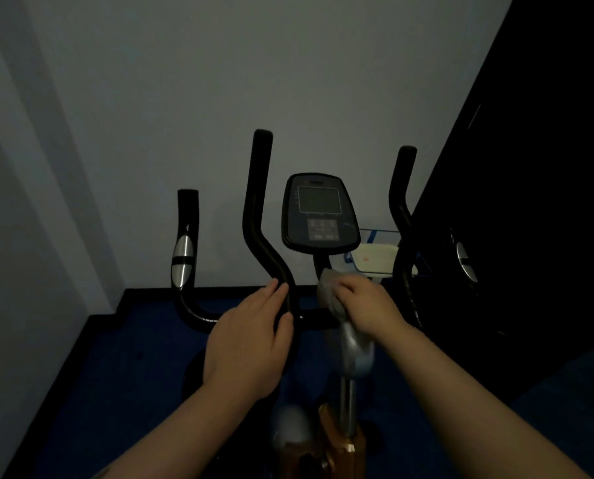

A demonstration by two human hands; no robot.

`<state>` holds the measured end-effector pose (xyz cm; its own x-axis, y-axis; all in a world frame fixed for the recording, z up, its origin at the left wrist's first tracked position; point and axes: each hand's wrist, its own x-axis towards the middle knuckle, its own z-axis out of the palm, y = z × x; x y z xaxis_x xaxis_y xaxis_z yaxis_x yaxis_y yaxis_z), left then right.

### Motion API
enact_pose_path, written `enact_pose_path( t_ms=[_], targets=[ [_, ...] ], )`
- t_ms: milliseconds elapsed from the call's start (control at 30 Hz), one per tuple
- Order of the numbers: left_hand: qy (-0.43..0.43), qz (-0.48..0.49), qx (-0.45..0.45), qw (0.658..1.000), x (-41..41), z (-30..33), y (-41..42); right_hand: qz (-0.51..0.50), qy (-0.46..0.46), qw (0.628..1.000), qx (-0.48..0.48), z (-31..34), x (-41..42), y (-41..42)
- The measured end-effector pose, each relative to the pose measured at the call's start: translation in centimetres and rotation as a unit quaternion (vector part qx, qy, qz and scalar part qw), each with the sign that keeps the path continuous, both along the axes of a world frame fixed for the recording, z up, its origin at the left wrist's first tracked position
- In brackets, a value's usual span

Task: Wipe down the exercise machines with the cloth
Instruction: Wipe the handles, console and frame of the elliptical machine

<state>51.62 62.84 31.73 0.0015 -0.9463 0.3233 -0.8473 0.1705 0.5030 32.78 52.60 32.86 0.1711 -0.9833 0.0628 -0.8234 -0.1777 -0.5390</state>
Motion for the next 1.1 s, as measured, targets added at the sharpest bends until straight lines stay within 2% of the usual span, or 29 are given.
enact_pose_path(
  t_ms=[67, 200, 267, 367, 433, 533, 633, 667, 800, 933, 1000, 1100],
  targets=[
    [0.003, 0.004, -0.006, 1.0, 0.0, -0.1, 0.2, -0.025, 0.023, 0.999, 0.007, -0.3, 1.6, -0.4],
    [0.018, -0.002, -0.002, 1.0, -0.1, -0.2, 0.4, 0.063, 0.03, 0.992, -0.107, -1.3, -0.7, 4.6],
    [0.023, -0.002, -0.001, 1.0, 0.0, -0.2, 0.2, 0.096, 0.034, 0.987, -0.121, -1.5, -1.8, 4.8],
    [0.026, -0.003, -0.002, 1.0, -0.1, -0.1, 0.2, 0.051, 0.041, 0.996, -0.06, -1.0, -0.1, 1.2],
    [0.028, 0.001, -0.005, 1.0, 0.0, -0.1, 0.3, -0.006, 0.035, 0.997, -0.062, -1.4, 1.4, 1.2],
    [0.03, 0.005, -0.002, 1.0, -0.1, -0.1, 0.4, -0.024, 0.074, 0.979, -0.191, -4.2, 1.5, 6.6],
    [0.027, 0.0, 0.002, 1.0, -0.1, -0.1, 0.3, 0.02, 0.086, 0.97, -0.226, -6.1, 0.7, 10.1],
    [0.025, -0.002, 0.005, 1.0, -0.1, -0.1, 0.3, 0.02, 0.081, 0.971, -0.225, -5.9, 0.4, 9.2],
    [0.025, 0.003, 0.0, 1.0, -0.1, -0.1, 0.4, -0.048, -0.061, 0.986, -0.145, -3.5, 0.6, 6.0],
    [0.034, -0.003, 0.0, 0.999, -0.1, 0.0, 0.7, -0.037, -0.002, 0.981, -0.192, -5.8, 1.1, 10.3],
    [0.03, -0.006, -0.002, 1.0, -0.1, 0.2, 0.6, -0.004, 0.01, 0.98, -0.2, -5.9, 0.3, 9.2],
    [0.028, -0.005, 0.0, 1.0, -0.2, 0.2, 0.5, 0.008, -0.046, 0.989, -0.144, -3.1, -0.4, 5.3]
  ],
)
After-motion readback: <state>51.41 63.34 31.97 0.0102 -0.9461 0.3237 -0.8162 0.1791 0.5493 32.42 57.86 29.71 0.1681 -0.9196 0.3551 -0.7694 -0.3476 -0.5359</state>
